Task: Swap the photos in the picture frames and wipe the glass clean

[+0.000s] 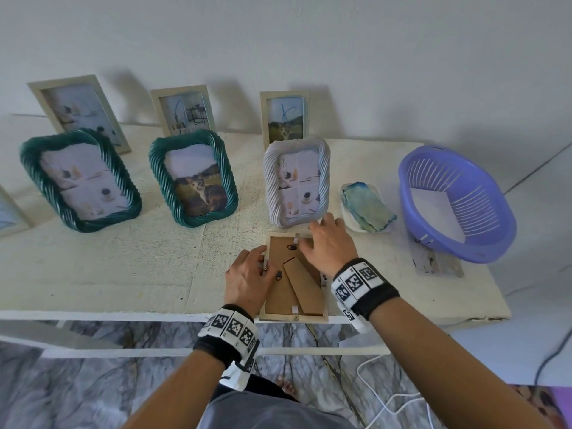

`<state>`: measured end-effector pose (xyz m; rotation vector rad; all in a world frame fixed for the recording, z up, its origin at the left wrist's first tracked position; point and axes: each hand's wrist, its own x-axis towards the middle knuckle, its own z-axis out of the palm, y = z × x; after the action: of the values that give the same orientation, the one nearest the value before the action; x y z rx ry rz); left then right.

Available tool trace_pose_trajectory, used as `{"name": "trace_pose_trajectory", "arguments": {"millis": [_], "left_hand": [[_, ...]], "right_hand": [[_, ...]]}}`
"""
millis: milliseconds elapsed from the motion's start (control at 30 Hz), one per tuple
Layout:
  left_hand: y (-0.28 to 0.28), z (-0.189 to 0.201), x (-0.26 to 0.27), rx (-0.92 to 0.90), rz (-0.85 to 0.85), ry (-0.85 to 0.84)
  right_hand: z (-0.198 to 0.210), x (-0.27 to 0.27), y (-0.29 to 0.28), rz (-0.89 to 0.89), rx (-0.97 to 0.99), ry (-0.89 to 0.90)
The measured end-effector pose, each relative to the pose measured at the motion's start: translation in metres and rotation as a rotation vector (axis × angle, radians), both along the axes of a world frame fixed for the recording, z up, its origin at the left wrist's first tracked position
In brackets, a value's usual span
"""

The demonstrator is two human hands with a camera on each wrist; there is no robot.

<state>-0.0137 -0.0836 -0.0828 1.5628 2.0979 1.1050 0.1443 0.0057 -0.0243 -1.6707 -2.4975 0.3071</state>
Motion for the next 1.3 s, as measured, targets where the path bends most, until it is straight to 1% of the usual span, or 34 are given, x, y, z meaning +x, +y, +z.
{"name": "trace_pose_trajectory", "arguments": {"millis": [67, 200, 333, 433, 533, 667, 733, 833, 933, 1000, 1100, 1167, 1233, 1300], "left_hand": [[0.0, 0.0, -0.002, 0.018, -0.013, -0.012], [-0.002, -0.002, -0.01, 0.062, -0.061, -0.038], [-0.004, -0.002, -0.014, 0.065, -0.074, -0.061], [-0.003, -0.003, -0.014, 0.071, -0.095, -0.069], [-0.003, -0.005, -0.016, 0.074, -0.097, -0.068], [-0.003, -0.007, -0.018, 0.085, -0.091, -0.083], [-0.002, -0.006, -0.018, 0.082, -0.091, -0.09], [-0.001, -0.003, -0.018, 0.071, -0.095, -0.094], [-0.002, 0.0, -0.019, 0.066, -0.121, -0.094], [-0.005, 0.0, -0.022, 0.086, -0.169, -0.084], [-0.015, -0.002, -0.026, 0.148, -0.27, -0.005], [-0.02, -0.007, -0.031, 0.144, -0.333, 0.063], [-0.021, -0.01, -0.033, 0.117, -0.343, 0.126], [-0.021, -0.011, -0.032, 0.093, -0.328, 0.145]], "right_hand": [[-0.002, -0.008, 0.006, -0.002, -0.004, -0.027], [-0.007, -0.017, 0.012, -0.029, -0.07, -0.087], [-0.003, -0.02, 0.011, -0.04, -0.07, -0.07], [-0.003, -0.014, 0.015, 0.012, -0.069, -0.055], [-0.002, -0.005, 0.025, 0.103, -0.073, -0.038], [0.003, -0.002, 0.035, 0.196, -0.083, -0.06], [0.004, 0.0, 0.034, 0.214, -0.078, -0.055], [0.005, 0.005, 0.029, 0.191, -0.059, 0.019], [0.006, 0.01, 0.012, 0.184, -0.011, 0.088], [0.008, 0.015, -0.011, 0.183, 0.014, 0.114], [0.007, 0.024, -0.054, 0.239, -0.027, 0.156], [0.001, 0.03, -0.082, 0.294, -0.064, 0.14], [-0.008, 0.034, -0.102, 0.332, -0.012, 0.091], [-0.015, 0.037, -0.112, 0.34, 0.036, 0.054]]}}
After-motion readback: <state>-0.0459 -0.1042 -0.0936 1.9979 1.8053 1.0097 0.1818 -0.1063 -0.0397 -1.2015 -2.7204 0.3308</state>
